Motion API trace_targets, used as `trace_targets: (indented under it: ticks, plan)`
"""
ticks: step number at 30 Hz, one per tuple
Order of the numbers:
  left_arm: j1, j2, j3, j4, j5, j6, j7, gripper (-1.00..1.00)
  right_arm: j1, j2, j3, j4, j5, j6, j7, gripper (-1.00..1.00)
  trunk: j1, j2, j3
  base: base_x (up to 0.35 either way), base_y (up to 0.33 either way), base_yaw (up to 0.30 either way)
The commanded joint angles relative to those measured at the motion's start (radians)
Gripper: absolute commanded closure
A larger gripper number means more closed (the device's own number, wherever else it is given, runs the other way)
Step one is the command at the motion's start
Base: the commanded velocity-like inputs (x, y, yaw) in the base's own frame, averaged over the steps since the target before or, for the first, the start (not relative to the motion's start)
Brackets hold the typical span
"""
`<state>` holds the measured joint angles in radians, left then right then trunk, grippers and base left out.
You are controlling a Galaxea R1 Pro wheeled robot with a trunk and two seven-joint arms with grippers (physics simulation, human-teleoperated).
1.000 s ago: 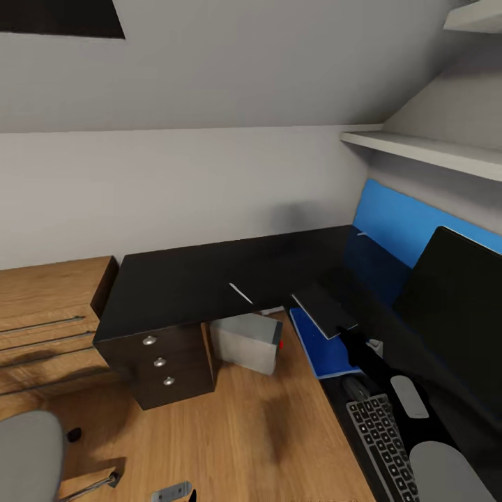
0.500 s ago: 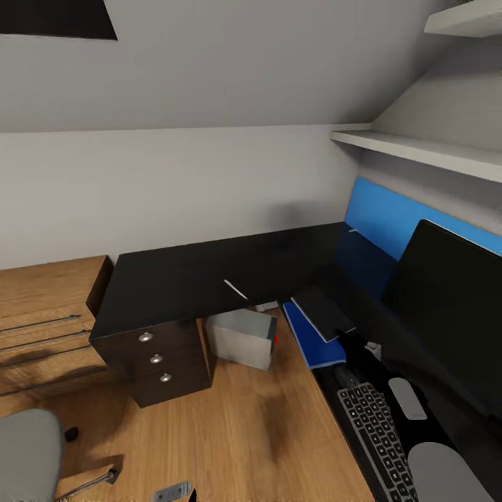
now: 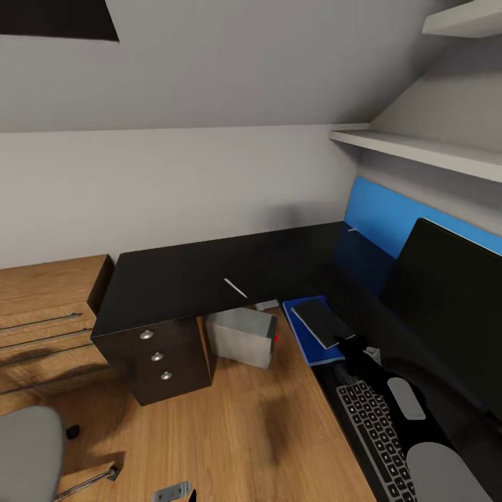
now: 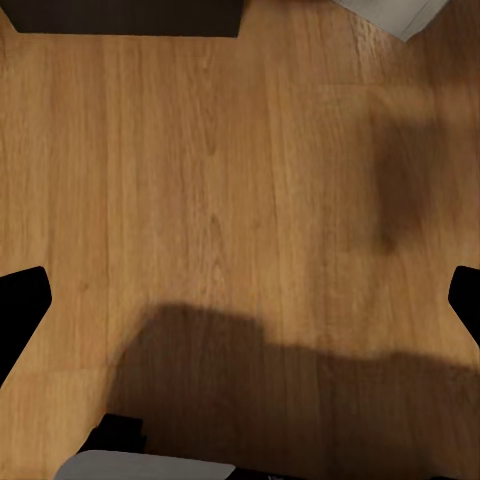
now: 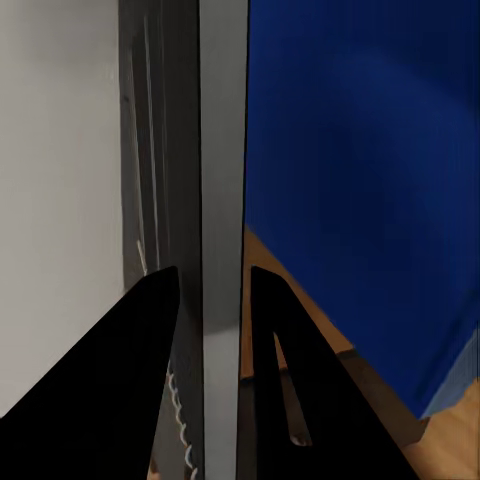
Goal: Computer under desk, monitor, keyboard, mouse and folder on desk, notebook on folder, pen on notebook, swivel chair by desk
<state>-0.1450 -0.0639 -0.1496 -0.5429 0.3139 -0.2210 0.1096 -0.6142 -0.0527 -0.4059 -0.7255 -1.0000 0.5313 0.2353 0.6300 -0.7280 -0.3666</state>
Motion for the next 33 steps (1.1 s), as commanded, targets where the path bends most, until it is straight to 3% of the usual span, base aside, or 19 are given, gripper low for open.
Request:
trace_targets:
  ticks: [1,7,18,33]
  plan:
    - [-0.001,0.001,-0.008,0.000,0.008,-0.004,0.009,-1.00,-0.001,0.001,-0.004,0.000,-0.002,0.007,0.000,1.00,0.000,-0.001,-0.001,0.000,0.000,0.000]
    - [-0.001,0.001,-0.008,0.000,0.008,-0.004,0.009,-1.00,-0.001,0.013,-0.006,-0.001,-0.004,-0.003,-0.044,1.00,0.000,-0.001,-0.001,0.000,0.000,0.000]
    - [-0.001,0.001,-0.008,0.000,0.008,-0.004,0.009,-1.00,-0.001,0.047,-0.008,-0.003,-0.007,-0.142,-0.080,1.00,0.000,-0.001,-0.001,0.000,0.000,0.000]
    - [-0.001,0.001,-0.008,0.000,0.008,-0.004,0.009,-1.00,-0.001,0.054,-0.008,-0.001,-0.009,-0.156,-0.079,1.00,0.000,-0.001,-0.001,0.000,0.000,0.000]
